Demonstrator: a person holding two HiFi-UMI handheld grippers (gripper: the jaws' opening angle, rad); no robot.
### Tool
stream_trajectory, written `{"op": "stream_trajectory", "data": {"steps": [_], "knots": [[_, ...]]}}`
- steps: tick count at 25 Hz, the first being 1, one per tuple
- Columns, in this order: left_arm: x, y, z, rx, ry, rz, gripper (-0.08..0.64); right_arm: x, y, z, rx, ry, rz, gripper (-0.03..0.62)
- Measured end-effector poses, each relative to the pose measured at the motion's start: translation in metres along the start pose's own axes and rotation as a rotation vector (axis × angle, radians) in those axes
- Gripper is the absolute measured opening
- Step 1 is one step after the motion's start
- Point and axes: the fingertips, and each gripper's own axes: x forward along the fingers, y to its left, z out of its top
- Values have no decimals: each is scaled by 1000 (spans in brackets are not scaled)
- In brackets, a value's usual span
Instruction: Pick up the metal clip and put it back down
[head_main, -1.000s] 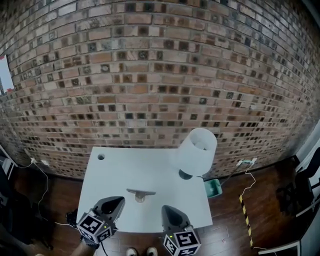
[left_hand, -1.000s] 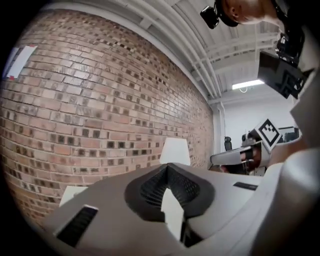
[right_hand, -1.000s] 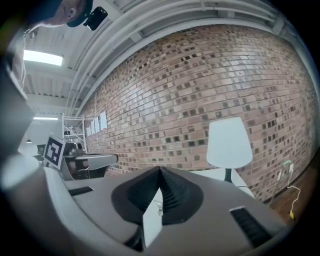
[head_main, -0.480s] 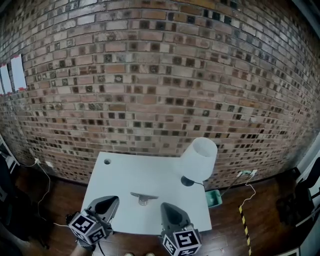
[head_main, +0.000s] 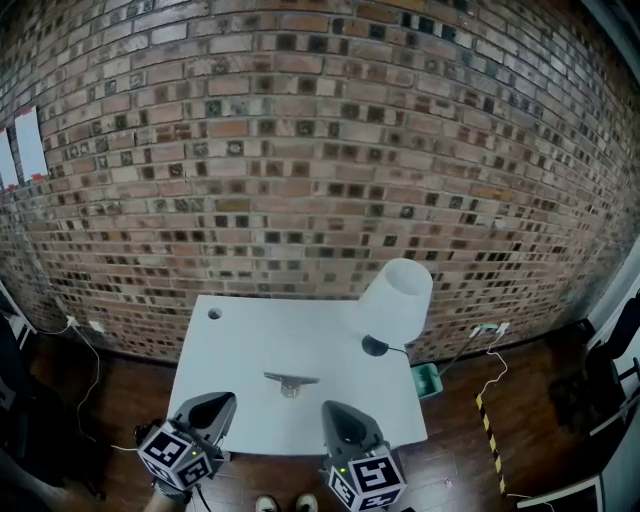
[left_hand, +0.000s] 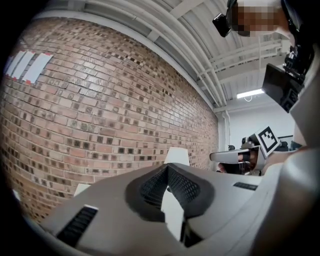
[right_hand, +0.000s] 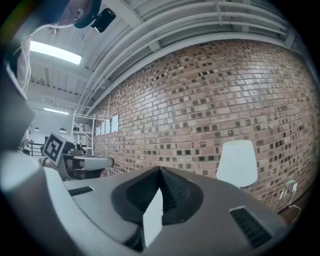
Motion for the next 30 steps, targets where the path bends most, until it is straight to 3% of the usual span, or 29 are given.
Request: {"op": "stream_trajectory", "data": {"steps": [7, 14, 22, 26, 30], "knots": [[-23, 1, -40, 86, 88, -64, -2, -19, 27, -15, 48, 68, -46, -20], [-54, -41, -41, 89, 73, -94, -2, -69, 45, -18, 48, 55, -69, -20], [-127, -136, -52, 101, 58, -71, -2, -195, 75, -27, 45, 39, -31, -20], [-183, -200, -68, 122, 63, -12, -5, -271, 93, -37, 55, 39, 3, -20], [-234, -261, -70, 70, 30, 20, -8, -344, 117, -50, 70, 68, 54, -20]]}}
